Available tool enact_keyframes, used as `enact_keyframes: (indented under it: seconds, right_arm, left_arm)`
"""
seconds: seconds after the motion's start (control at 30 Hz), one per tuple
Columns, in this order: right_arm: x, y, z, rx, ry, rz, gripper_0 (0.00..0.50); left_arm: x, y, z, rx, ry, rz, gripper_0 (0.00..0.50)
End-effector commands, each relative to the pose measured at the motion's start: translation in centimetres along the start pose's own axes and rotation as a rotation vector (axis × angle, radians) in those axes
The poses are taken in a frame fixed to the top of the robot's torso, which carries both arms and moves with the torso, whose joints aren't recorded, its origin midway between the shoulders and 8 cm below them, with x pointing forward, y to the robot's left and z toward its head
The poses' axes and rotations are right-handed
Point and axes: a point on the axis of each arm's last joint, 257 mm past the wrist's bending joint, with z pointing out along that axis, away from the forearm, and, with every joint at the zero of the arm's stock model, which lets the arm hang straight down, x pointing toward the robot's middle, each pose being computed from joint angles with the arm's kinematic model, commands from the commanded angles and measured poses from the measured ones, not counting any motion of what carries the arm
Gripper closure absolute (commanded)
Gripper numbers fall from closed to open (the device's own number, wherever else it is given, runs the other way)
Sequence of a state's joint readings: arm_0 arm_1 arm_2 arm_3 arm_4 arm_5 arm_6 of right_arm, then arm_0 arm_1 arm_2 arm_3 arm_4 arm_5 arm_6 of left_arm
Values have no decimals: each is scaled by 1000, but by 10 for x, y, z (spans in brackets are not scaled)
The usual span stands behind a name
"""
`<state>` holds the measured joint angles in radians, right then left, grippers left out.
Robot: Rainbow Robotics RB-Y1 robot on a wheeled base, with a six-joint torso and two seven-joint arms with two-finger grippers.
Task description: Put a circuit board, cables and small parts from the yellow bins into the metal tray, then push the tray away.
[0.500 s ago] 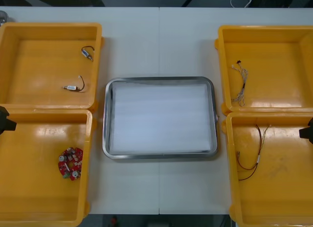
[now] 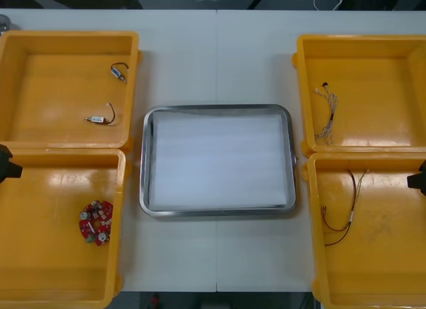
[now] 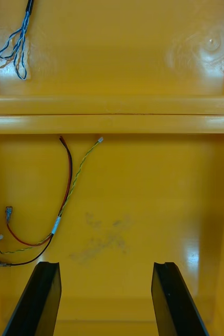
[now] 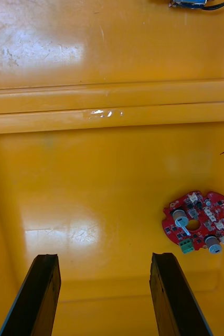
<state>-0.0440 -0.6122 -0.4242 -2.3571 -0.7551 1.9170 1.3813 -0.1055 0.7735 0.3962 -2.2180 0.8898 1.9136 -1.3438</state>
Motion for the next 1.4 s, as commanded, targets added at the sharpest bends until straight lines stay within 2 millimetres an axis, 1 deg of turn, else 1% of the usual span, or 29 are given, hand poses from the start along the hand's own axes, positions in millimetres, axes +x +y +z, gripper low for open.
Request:
enact_keyframes:
  seconds: [0.03,1.4]
  right_arm:
    - [2,-14,-6,31,0,26,0]
    - [2,-14,-6,31,0,26,0]
  left_arm:
    - [0,14,-13,-47,-8,120,0]
    - [0,14,-13,-47,-8,120,0]
